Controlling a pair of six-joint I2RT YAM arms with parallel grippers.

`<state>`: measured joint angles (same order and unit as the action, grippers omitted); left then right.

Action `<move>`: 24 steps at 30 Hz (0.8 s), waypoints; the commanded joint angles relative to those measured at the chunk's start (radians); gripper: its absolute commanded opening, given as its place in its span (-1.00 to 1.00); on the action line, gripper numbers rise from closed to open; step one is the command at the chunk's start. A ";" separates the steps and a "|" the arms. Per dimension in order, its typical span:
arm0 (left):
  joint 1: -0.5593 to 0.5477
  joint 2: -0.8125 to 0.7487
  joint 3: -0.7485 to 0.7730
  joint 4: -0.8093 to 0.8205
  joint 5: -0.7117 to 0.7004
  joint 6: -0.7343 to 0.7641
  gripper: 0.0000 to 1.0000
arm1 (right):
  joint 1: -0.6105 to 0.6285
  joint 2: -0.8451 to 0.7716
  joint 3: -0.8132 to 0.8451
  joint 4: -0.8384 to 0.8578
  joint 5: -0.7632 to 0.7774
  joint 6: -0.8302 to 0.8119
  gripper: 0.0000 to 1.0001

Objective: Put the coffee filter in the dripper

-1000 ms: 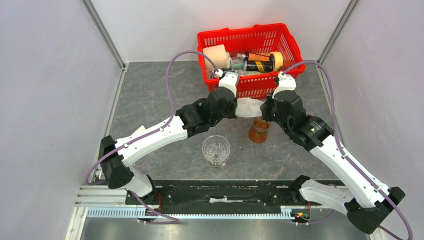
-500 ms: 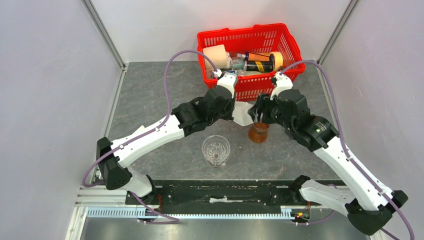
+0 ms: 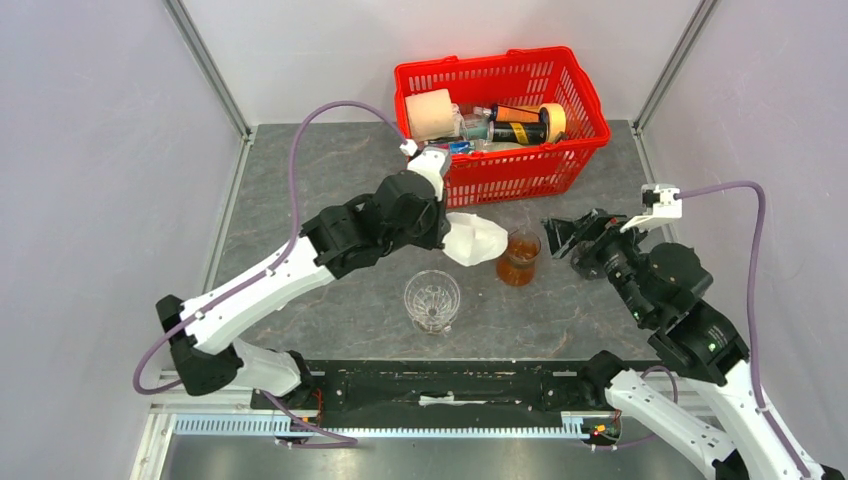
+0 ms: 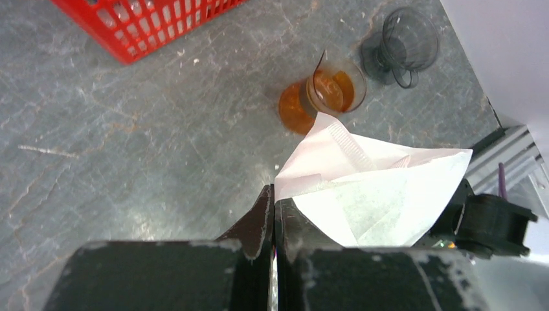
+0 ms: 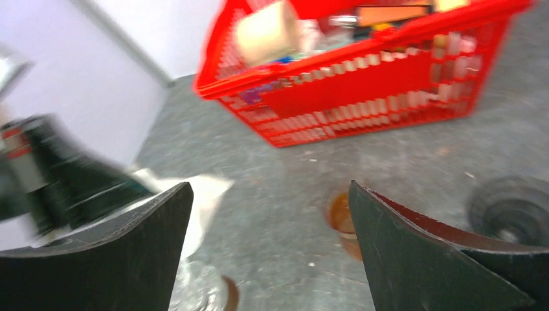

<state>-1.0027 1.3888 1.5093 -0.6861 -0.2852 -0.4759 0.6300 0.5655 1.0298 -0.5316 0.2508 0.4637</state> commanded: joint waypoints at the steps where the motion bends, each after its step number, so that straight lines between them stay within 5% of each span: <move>1: 0.003 -0.106 0.052 -0.194 0.069 -0.102 -0.96 | -0.003 0.064 0.019 -0.107 0.338 0.055 0.94; 14: 0.003 -0.207 0.087 -0.609 0.265 -0.191 -0.96 | -0.003 0.189 -0.001 -0.175 0.259 0.032 0.94; 24: 0.003 -0.113 0.007 -0.543 0.365 -0.150 -0.96 | -0.003 0.219 -0.014 -0.180 0.202 -0.003 0.94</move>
<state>-1.0027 1.2194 1.5303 -1.2499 0.0116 -0.6315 0.6281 0.7765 1.0210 -0.7227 0.4664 0.4850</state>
